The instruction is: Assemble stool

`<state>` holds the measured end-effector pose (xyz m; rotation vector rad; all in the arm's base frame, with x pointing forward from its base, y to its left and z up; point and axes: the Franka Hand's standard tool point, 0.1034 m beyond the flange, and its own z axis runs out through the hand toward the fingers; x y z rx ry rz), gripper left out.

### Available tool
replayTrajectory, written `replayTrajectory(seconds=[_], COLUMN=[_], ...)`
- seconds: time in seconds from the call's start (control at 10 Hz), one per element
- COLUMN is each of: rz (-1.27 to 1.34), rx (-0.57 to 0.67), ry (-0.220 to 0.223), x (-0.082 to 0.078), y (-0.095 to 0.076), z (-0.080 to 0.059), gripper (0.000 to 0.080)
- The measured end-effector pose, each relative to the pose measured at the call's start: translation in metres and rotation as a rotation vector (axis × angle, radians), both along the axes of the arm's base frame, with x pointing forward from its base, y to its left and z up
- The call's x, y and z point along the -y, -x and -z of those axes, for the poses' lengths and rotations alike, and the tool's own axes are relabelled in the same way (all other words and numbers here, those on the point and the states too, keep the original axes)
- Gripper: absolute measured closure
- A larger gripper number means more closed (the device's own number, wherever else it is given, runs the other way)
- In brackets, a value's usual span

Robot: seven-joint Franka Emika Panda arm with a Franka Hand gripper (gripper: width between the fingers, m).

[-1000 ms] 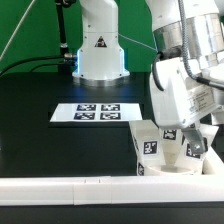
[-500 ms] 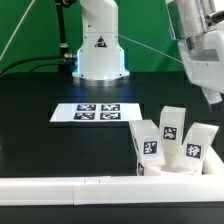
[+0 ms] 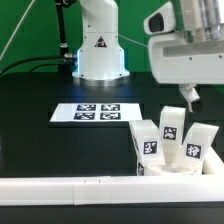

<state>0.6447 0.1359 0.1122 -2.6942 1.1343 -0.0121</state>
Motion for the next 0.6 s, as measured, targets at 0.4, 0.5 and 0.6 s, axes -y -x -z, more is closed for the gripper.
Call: replayTrajectory(seconds=[0.4, 0.5, 0.6], rz=[-0.413, -0.491, -0.6], rx=[0.052, 0.066, 0.084], ry=[0.066, 0.073, 0.086], x=[0.0032, 0.0042, 0.0057], y=[0.0037, 0.0036, 0.0034], z=[0.011, 0.0112, 0.0111], gripper=[0.015, 0.015, 0.015])
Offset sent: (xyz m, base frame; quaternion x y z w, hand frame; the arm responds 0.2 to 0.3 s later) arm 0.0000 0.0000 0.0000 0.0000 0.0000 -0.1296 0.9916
